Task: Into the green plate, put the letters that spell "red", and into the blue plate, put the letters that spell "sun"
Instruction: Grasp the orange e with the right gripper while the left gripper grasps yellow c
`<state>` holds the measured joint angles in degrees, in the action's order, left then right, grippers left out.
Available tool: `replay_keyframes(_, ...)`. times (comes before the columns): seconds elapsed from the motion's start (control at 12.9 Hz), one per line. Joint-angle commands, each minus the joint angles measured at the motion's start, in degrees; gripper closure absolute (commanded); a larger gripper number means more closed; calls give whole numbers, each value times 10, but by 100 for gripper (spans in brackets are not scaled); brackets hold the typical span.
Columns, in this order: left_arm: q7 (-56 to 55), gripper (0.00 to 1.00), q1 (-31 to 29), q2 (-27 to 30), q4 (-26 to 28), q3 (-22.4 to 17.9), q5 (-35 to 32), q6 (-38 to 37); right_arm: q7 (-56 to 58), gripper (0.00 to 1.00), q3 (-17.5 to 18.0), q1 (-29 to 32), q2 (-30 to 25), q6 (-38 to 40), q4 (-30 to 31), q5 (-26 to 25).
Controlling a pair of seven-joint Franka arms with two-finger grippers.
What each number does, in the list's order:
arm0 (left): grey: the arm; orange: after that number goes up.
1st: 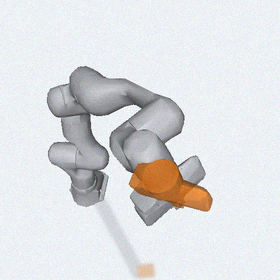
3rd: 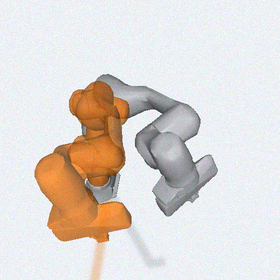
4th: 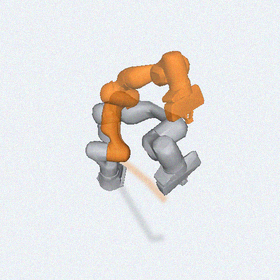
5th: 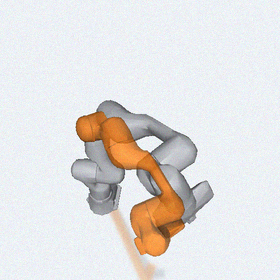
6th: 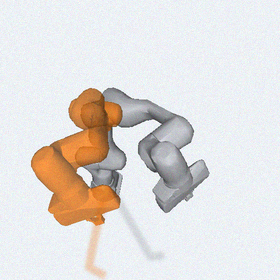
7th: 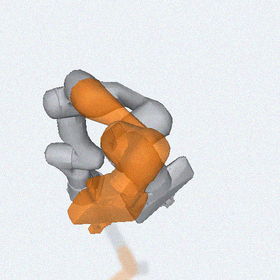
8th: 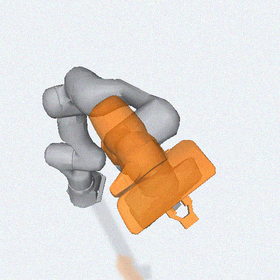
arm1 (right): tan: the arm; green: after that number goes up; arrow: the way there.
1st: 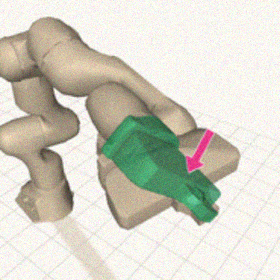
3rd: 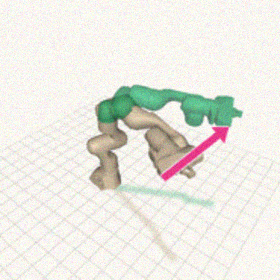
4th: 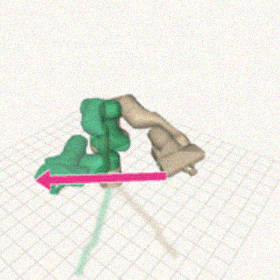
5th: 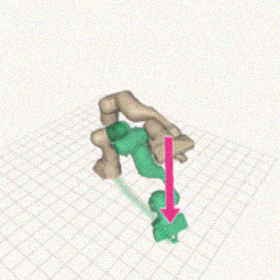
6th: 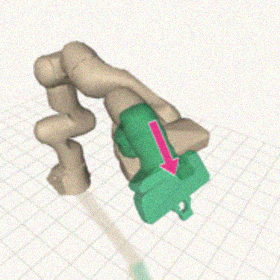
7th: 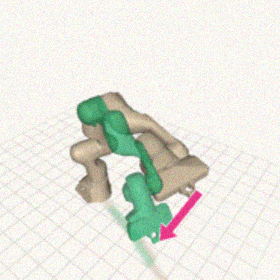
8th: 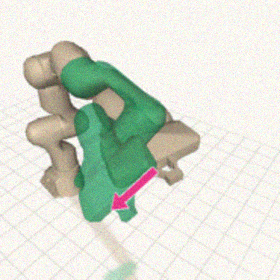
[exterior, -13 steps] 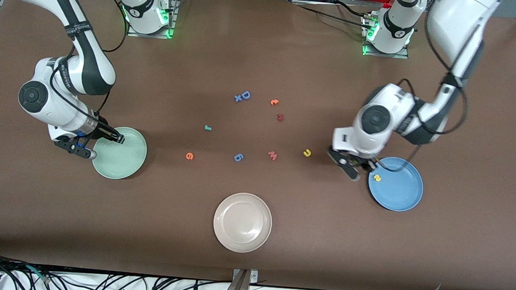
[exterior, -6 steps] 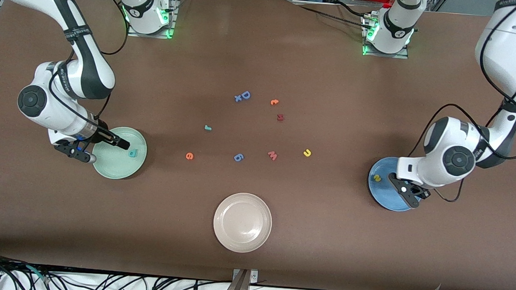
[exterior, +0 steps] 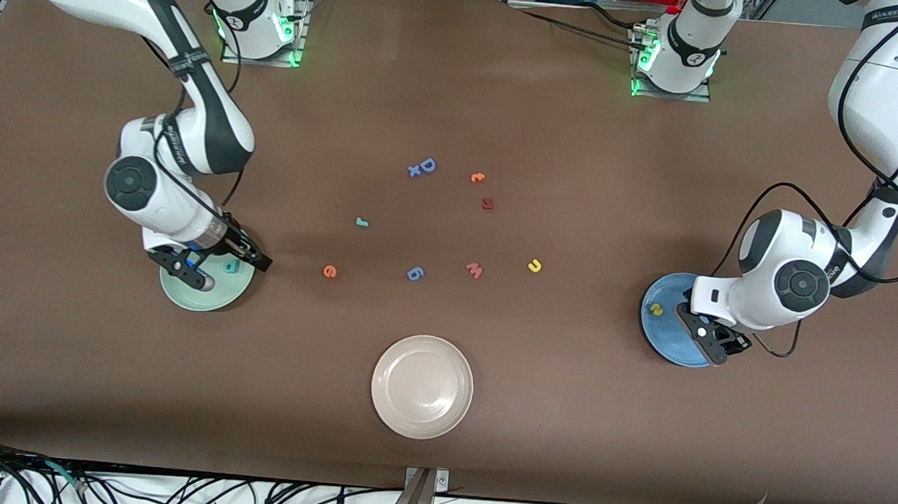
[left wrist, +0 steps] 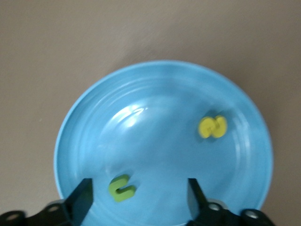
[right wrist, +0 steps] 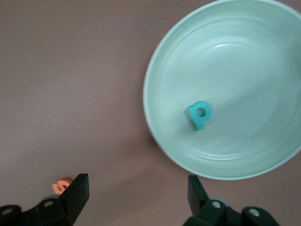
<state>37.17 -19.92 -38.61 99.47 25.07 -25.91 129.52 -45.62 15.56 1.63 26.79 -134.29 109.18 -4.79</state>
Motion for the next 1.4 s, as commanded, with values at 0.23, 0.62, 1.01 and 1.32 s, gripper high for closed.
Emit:
replay_keyframes(0.23, -244, 0, 7, 26, 4, 105, 33, -86, -86, 7, -29, -84, 114, -11, -138, 15)
replay_keyframes(0.62, -611, 0, 116, 18, -3, 136, 27, -89, -122, 8, -47, -137, 150, -30, -144, 6)
replay_keyframes(1.01, -856, 0, 178, -20, -6, 133, 24, -26, -136, 8, -56, -153, 168, -59, -138, -1)
replay_keyframes(1.32, -983, 1, 243, -35, -5, 70, 8, -2, -154, 10, -56, -160, 161, -57, -128, -3)
